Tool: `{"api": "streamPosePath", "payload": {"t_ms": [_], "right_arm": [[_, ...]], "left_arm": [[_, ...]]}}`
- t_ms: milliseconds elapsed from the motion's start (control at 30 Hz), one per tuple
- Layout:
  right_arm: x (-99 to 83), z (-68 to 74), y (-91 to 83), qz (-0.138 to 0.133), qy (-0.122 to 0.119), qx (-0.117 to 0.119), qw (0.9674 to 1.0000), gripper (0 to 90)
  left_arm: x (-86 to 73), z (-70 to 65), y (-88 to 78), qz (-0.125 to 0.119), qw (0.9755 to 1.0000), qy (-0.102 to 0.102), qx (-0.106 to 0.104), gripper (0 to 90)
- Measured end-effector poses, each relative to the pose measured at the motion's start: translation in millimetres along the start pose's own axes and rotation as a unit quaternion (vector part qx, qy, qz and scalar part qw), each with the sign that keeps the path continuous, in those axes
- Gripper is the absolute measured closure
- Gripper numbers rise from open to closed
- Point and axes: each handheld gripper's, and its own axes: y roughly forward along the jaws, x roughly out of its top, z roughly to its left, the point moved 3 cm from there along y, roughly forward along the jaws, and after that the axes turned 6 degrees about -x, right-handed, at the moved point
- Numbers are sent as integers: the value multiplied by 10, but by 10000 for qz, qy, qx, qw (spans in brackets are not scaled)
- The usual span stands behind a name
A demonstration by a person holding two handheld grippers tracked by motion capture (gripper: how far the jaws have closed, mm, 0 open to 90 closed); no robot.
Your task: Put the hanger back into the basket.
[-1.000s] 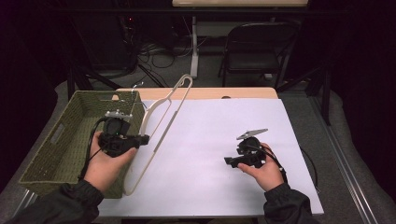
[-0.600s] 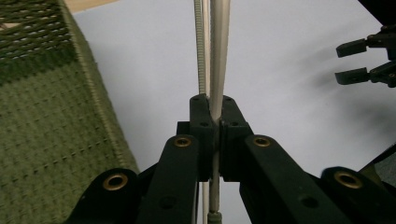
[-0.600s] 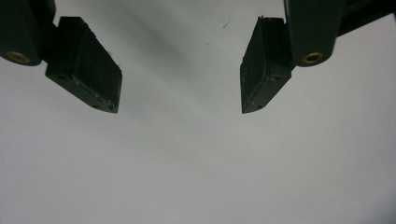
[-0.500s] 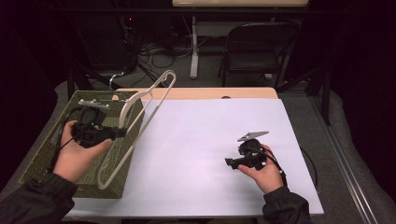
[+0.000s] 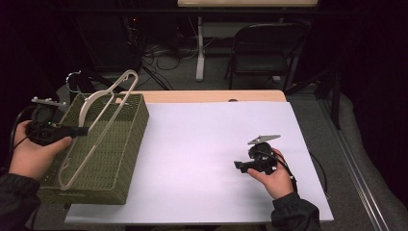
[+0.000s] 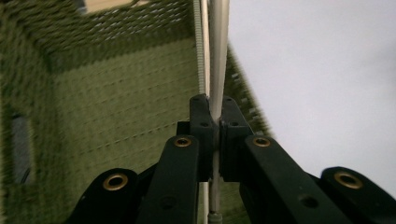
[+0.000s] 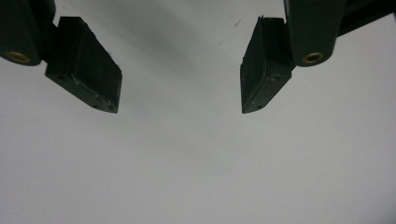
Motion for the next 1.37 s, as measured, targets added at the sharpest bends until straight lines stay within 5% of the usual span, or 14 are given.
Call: {"api": "streamPosePath", "payload": {"t_ms": [167, 200, 333, 433, 633, 900, 933, 1100, 1267, 1333, 1367], "right_arm": [[-9, -13, 14, 21, 38, -28, 10000, 295], [-11, -16, 17, 35, 61, -55, 10000, 295], [-17, -17, 29, 30, 73, -52, 10000, 295], [-21, -30, 31, 25, 116, -71, 9999, 295], [-29, -38, 39, 10, 143, -93, 9999, 295], [-41, -46, 52, 40, 177, -97, 9998, 295], [-44, -50, 59, 40, 191, -105, 9998, 295], [-49, -42, 76, 61, 180, -102, 9998, 295], [-52, -52, 59, 69, 214, -61, 9997, 296], [-56, -58, 60, 20, 245, -103, 9996, 296], [-61, -64, 56, 51, 228, -94, 9997, 296]], "left_arm": [[-45, 268, 22, 246, 9997, 72, -2, 875], [-42, 335, 26, 332, 9992, 238, 10, 875], [-36, 409, 33, 363, 9987, 340, -115, 875], [-58, 460, 46, 457, 9951, 808, -337, 875], [-80, 542, 95, 615, 9939, 881, -255, 875], [-237, 699, 164, 587, 9914, 1046, -528, 875], [-290, 723, 220, 572, 9887, 1198, -691, 875], [-404, 761, 434, 735, 9877, 1301, -469, 871], [-487, 663, 572, 620, 9861, 1502, -357, 575], [-503, 595, 557, 568, 9818, 1778, -359, 510], [-510, 572, 547, 577, 9815, 1786, -372, 497]]}}
